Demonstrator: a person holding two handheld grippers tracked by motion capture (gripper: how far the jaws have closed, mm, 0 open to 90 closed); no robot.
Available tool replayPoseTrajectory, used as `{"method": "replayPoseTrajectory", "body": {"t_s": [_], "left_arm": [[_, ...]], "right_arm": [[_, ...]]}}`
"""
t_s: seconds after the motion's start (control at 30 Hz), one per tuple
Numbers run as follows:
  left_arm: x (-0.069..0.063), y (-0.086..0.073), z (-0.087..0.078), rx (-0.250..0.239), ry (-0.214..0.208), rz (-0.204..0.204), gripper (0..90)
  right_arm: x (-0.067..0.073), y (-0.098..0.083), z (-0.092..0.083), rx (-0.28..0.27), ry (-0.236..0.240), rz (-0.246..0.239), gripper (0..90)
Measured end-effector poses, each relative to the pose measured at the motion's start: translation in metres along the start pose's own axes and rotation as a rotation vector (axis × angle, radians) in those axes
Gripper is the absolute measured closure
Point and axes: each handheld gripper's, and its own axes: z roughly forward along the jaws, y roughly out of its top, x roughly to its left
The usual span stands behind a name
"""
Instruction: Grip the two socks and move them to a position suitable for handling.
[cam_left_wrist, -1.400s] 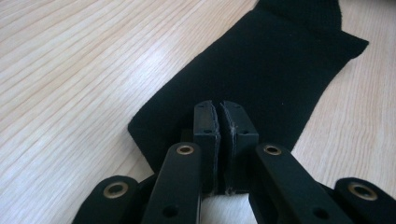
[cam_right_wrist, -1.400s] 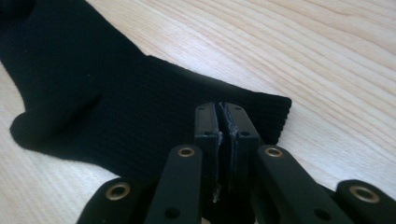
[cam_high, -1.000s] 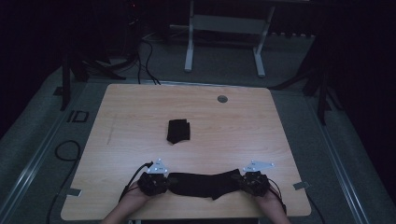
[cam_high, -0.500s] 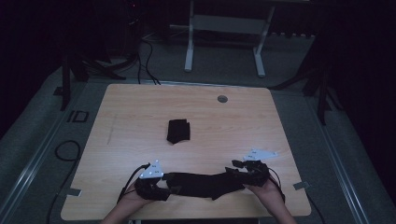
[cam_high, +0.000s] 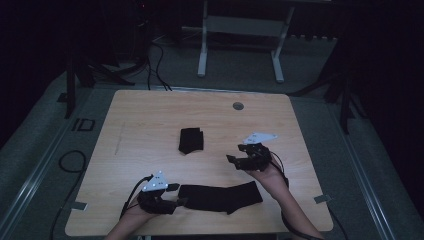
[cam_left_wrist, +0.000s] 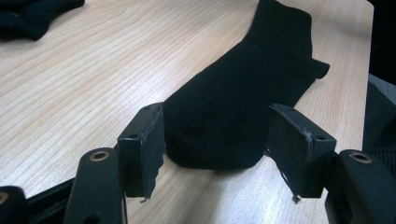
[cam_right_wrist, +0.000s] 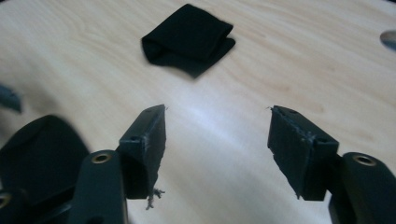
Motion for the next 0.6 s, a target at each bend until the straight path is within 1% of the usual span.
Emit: {"method": "replayPoseTrajectory", "body": {"t_s": [0.07,0.17,0.27,0.33,0.4,0.47,0.5,0.6], "left_arm": [[0.0,0.0,0.0,0.0,0.0,-0.002,37.8],[0.0,-0.001,0.001,0.008,0.003,0.004,37.9],[0.002,-0.001,0.001,0.008,0.002,-0.005,37.9],[0.003,-0.002,0.001,0.009,0.004,-0.013,37.9],[0.004,-0.002,0.0,0.006,0.006,-0.017,37.9],[0.004,-0.003,-0.001,-0.004,0.005,-0.023,37.9],[0.004,-0.002,-0.001,-0.008,0.004,-0.024,37.9],[0.005,-0.003,-0.002,-0.008,0.006,-0.024,37.9]], "right_arm": [[-0.002,0.009,0.01,0.008,-0.006,-0.015,34.9],[-0.004,0.022,0.027,0.025,0.004,-0.018,34.2],[-0.004,0.036,0.044,0.034,0.02,-0.022,34.2],[-0.003,0.045,0.056,0.035,0.029,-0.018,33.8],[-0.002,0.054,0.069,0.042,0.022,-0.016,34.4],[-0.002,0.061,0.082,0.045,0.036,0.001,34.8],[-0.001,0.065,0.089,0.052,0.039,0.009,35.2],[0.004,0.076,0.111,0.075,0.036,0.007,35.2]]}}
